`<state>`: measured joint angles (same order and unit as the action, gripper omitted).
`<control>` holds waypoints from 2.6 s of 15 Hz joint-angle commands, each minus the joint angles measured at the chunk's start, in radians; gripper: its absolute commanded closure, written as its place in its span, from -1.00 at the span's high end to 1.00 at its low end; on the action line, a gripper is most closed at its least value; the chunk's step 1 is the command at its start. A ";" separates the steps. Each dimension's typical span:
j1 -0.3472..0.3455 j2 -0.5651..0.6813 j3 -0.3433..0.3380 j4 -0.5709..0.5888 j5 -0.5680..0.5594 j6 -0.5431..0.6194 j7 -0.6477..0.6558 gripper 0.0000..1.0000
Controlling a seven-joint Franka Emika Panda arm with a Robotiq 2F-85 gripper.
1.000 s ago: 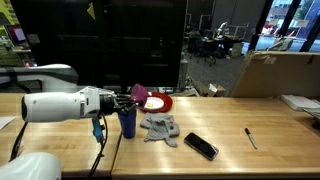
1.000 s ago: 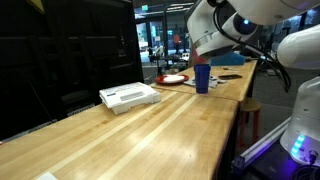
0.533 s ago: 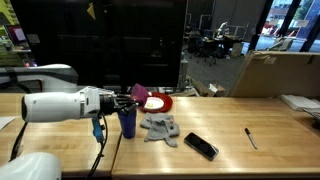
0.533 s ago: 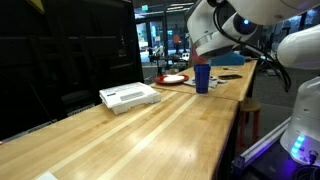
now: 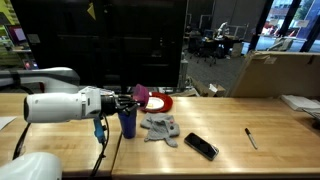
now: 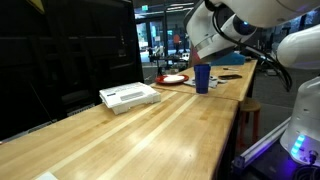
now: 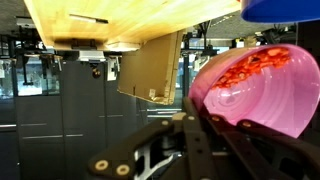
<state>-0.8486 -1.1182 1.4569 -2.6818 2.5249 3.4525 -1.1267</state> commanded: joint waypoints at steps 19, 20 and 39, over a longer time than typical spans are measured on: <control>-0.058 -0.049 0.001 0.006 0.032 0.004 -0.147 -0.98; -0.057 -0.055 0.001 0.012 0.034 0.004 -0.154 -0.98; -0.050 -0.092 0.019 0.042 0.073 0.004 -0.196 -0.98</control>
<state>-0.9085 -1.1936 1.4809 -2.6374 2.5978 3.4522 -1.3124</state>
